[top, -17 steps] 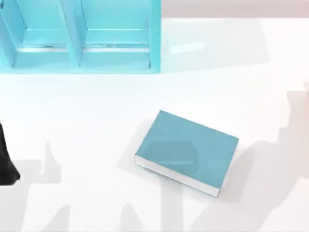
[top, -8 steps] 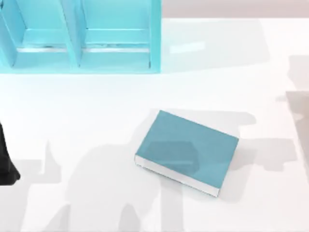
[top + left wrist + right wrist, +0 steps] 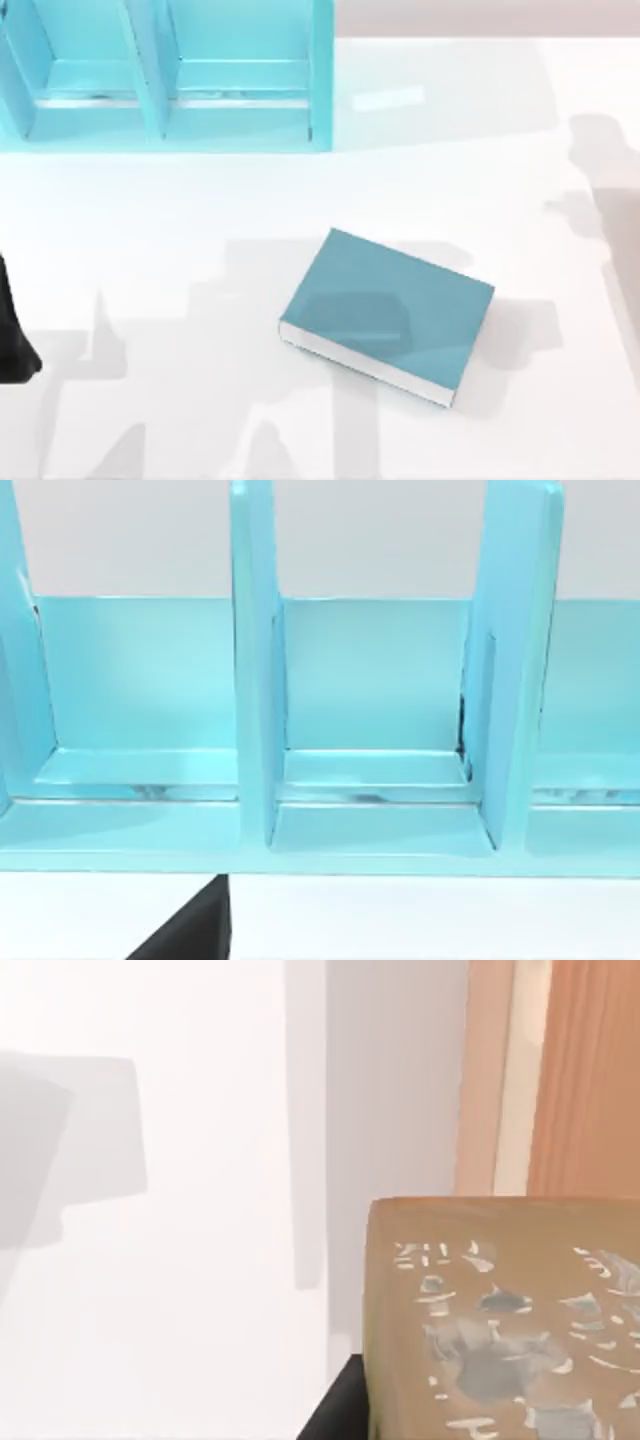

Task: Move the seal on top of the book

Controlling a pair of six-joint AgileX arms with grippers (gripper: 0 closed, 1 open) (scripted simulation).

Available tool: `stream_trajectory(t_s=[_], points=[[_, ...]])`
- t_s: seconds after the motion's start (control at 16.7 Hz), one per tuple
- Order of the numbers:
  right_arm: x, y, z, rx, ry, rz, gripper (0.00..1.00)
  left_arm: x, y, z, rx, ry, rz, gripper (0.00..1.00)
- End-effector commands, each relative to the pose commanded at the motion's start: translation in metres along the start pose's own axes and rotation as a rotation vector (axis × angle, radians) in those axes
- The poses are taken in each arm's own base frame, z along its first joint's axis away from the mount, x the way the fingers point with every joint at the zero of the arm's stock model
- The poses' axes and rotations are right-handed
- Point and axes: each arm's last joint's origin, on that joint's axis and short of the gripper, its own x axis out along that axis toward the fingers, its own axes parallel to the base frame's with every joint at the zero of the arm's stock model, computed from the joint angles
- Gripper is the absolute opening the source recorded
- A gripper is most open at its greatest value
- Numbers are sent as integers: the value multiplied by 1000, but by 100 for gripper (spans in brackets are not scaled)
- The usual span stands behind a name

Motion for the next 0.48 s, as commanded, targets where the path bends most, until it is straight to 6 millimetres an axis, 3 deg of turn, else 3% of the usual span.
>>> stream_trajectory(t_s=[0.12, 0.24, 0.48], points=[[1, 5, 2, 0, 0, 0, 0, 0, 0, 0, 0, 0, 0, 100], [7, 23, 8, 0, 0, 0, 0, 0, 0, 0, 0, 0, 0, 100], [27, 90, 20, 0, 1, 1, 0, 0, 0, 0, 0, 0, 0, 100]])
